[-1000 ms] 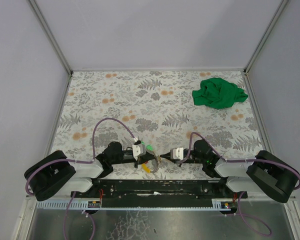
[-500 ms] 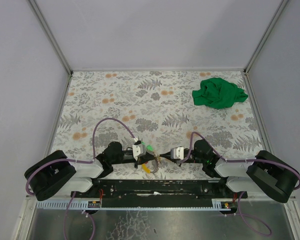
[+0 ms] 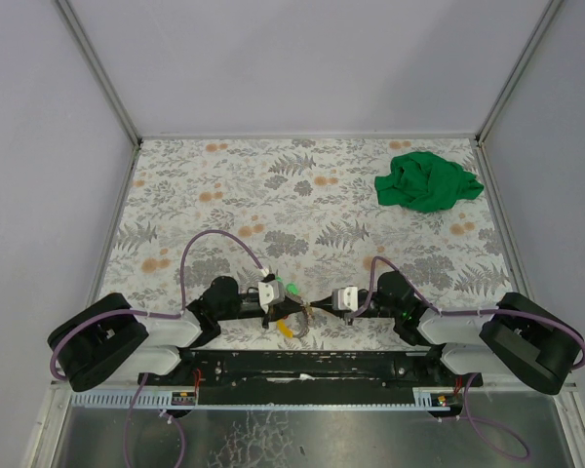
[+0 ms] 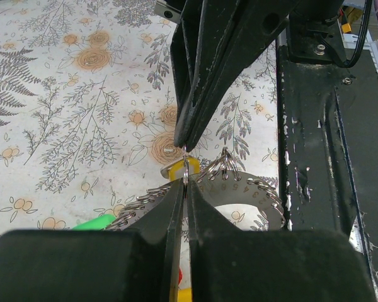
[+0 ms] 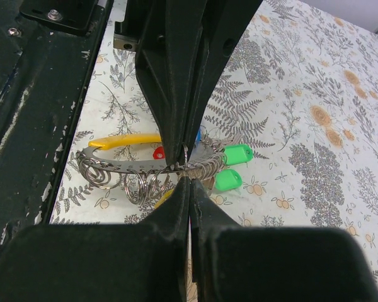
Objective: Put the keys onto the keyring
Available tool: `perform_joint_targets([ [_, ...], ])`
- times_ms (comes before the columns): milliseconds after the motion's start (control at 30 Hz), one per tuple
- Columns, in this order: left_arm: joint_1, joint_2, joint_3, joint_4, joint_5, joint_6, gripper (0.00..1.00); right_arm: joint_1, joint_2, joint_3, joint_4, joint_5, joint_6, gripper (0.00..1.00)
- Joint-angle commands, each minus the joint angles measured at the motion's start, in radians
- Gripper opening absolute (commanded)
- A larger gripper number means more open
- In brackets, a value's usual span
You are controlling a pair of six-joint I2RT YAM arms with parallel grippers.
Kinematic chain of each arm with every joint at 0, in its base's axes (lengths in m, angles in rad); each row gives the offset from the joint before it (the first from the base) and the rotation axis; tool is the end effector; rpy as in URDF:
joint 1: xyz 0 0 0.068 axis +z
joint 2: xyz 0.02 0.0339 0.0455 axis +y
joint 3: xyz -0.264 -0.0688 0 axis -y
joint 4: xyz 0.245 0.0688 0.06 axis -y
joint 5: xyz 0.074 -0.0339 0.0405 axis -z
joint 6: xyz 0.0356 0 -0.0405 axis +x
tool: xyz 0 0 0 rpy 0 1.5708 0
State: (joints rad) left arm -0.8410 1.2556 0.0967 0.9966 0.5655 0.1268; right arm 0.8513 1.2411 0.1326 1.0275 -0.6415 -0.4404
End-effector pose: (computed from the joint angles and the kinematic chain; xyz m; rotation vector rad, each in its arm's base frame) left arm 0.1151 -0.1572 0.1472 1.2058 1.3586 -1.0038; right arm 0.1156 0.1642 0.1625 -1.3790 1.0006 0.8363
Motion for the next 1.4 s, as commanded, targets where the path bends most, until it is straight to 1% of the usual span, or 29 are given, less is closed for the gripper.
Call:
perform_joint_targets([
  [0, 0.006, -0.004, 0.008, 0.097, -0.004, -0.006, 0.00, 0.012, 0.000, 0.040, 0.029, -0.025, 0.006, 0.00],
  [133, 0.005, -0.003, 0.008, 0.102, -0.006, -0.009, 0.00, 0.012, 0.002, 0.044, 0.017, -0.019, 0.007, 0.00],
  [233, 0.006, -0.015, 0.001, 0.101, -0.017, -0.008, 0.00, 0.012, -0.013, 0.035, 0.005, 0.074, 0.016, 0.00],
  [333, 0.006, -0.034, -0.009, 0.095, -0.046, -0.003, 0.00, 0.012, -0.073, 0.059, -0.125, 0.167, 0.053, 0.00],
  [433, 0.007, -0.045, -0.011, 0.083, -0.070, -0.002, 0.00, 0.014, -0.131, 0.090, -0.255, 0.242, 0.158, 0.00],
  [500, 0.006, -0.055, -0.012, 0.072, -0.086, -0.002, 0.00, 0.015, -0.183, 0.123, -0.387, 0.316, 0.251, 0.00],
  [567, 0.006, -0.069, -0.020, 0.071, -0.111, -0.005, 0.00, 0.022, -0.239, 0.183, -0.589, 0.420, 0.337, 0.00],
  [667, 0.006, -0.091, -0.026, 0.056, -0.155, -0.006, 0.00, 0.040, -0.301, 0.278, -0.874, 0.520, 0.442, 0.00],
  [767, 0.005, -0.112, -0.033, 0.056, -0.193, -0.010, 0.00, 0.046, -0.315, 0.356, -1.058, 0.546, 0.573, 0.00],
  [933, 0.006, -0.122, -0.039, 0.055, -0.236, -0.015, 0.00, 0.050, -0.217, 0.497, -1.342, 0.647, 0.719, 0.00],
  [1067, 0.005, -0.125, -0.038, 0.046, -0.273, -0.020, 0.00, 0.050, -0.101, 0.624, -1.503, 0.732, 0.760, 0.00],
  [1133, 0.006, -0.132, -0.038, 0.039, -0.282, -0.020, 0.00, 0.050, -0.040, 0.666, -1.540, 0.750, 0.754, 0.00],
  [1267, 0.006, -0.145, -0.041, 0.030, -0.299, -0.021, 0.00, 0.050, 0.077, 0.736, -1.554, 0.801, 0.714, 0.00],
  [1367, 0.006, -0.155, -0.044, 0.028, -0.310, -0.022, 0.00, 0.050, 0.167, 0.782, -1.504, 0.827, 0.668, 0.00],
])
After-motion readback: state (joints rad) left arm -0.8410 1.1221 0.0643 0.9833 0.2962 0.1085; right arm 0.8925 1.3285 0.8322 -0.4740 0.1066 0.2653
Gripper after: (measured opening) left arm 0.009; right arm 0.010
